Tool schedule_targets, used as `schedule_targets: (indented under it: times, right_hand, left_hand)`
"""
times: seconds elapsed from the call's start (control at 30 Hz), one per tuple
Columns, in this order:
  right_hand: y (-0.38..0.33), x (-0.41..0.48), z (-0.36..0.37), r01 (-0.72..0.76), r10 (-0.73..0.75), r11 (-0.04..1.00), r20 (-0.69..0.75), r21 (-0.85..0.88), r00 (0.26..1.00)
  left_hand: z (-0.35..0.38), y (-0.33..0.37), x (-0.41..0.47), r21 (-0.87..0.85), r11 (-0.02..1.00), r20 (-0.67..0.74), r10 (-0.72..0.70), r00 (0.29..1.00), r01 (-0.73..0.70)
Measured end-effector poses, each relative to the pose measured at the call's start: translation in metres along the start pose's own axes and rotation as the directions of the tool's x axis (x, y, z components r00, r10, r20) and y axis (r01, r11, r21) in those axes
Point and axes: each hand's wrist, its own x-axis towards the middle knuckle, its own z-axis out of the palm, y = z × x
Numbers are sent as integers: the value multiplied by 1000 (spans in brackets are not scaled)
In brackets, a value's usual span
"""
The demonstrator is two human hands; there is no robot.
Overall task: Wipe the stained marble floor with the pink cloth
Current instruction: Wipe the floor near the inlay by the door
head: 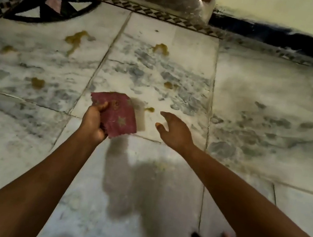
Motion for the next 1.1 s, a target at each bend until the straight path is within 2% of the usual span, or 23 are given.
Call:
schedule_targets:
  times: [0.07, 0.23, 0.33, 0.43, 0.6, 0.73, 0.83, 0.93, 1.0, 1.1]
  right_hand:
    - [17, 28, 6, 139, -136, 988, 39, -63, 990]
    - [29, 98, 17, 354, -334, 926, 150, -133, 930]
    - [23, 136, 17, 420, -400, 901, 165, -109, 901]
    - [10, 162, 11, 510, -463, 851, 280, -126, 841]
    - [-19, 197, 14, 588, -514, 791, 338, -170, 789]
    - [-49, 214, 43, 625, -535, 749, 356, -221, 766]
    - [-68, 238, 70, 645, -577, 740, 313, -190, 754]
    - [-84, 272, 93, 644, -609, 761, 255, -79, 751]
    - [-83, 288, 105, 613, -604, 790, 203, 24, 770]
    - [-64, 289, 117, 677, -667, 735, 138, -41, 732]
  left_hand:
    - [15, -2, 18, -45, 999, -68, 23, 997, -26]
    - [27, 9, 48, -153, 979, -213, 102, 972, -136]
    - [25, 27, 53, -179, 956, -289, 176, 941, -234]
    - [23, 49, 42, -167, 932, -433, 223, 873, -321]
    - [11, 79, 25, -71, 941, -548, 240, 801, -330]
    - [-21, 87, 23, 74, 941, -637, 300, 710, -331]
    - [-47, 83, 34, 194, 889, -627, 438, 644, -415]
    - [-74, 86, 53, 405, 809, -624, 585, 517, -427]
    - [-91, 95, 66, 634, 702, -570, 708, 418, -325]
    - [-106, 113, 87, 873, 482, -442, 845, 301, -71]
